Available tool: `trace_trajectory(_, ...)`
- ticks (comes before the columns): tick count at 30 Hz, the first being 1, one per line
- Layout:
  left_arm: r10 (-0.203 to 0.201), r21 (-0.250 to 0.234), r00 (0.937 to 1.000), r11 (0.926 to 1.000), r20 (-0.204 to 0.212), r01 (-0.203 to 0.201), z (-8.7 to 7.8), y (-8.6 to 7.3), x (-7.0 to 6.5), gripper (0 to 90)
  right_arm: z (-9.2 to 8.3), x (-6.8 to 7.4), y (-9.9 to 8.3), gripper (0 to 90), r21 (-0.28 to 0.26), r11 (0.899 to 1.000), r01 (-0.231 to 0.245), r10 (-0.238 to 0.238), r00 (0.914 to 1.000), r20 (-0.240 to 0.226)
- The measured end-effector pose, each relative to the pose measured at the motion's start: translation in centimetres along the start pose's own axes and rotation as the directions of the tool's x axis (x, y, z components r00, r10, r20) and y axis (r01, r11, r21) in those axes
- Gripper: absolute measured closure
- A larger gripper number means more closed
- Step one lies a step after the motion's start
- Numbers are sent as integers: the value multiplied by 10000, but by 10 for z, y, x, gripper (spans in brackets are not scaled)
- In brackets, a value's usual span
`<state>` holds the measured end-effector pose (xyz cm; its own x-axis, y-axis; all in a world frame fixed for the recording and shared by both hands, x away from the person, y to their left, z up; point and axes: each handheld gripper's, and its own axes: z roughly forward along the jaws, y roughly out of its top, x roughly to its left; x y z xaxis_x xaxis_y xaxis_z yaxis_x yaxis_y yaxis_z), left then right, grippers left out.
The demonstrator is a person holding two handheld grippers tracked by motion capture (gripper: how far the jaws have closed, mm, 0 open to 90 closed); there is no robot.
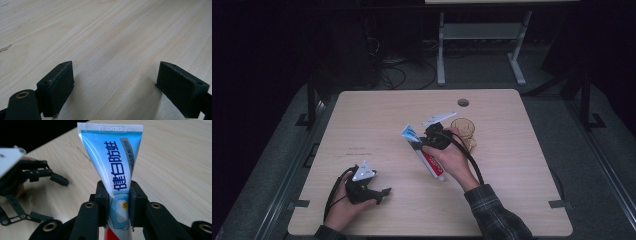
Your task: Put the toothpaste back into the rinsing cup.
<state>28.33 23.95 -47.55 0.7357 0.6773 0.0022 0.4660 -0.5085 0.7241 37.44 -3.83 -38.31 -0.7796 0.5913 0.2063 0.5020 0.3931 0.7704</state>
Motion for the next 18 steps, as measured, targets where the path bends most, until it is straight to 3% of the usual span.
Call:
trace_trajectory(10,-16,-13,10000,10000,-13,16,0,0,0,131,-16,-1,4,727,-843,9964,79,-102,9996,-274)
trace_trajectory(18,15,16,10000,10000,-12,-15,0,0,0,131,-27,-3,4,727,-1605,9870,54,-133,9988,-479)
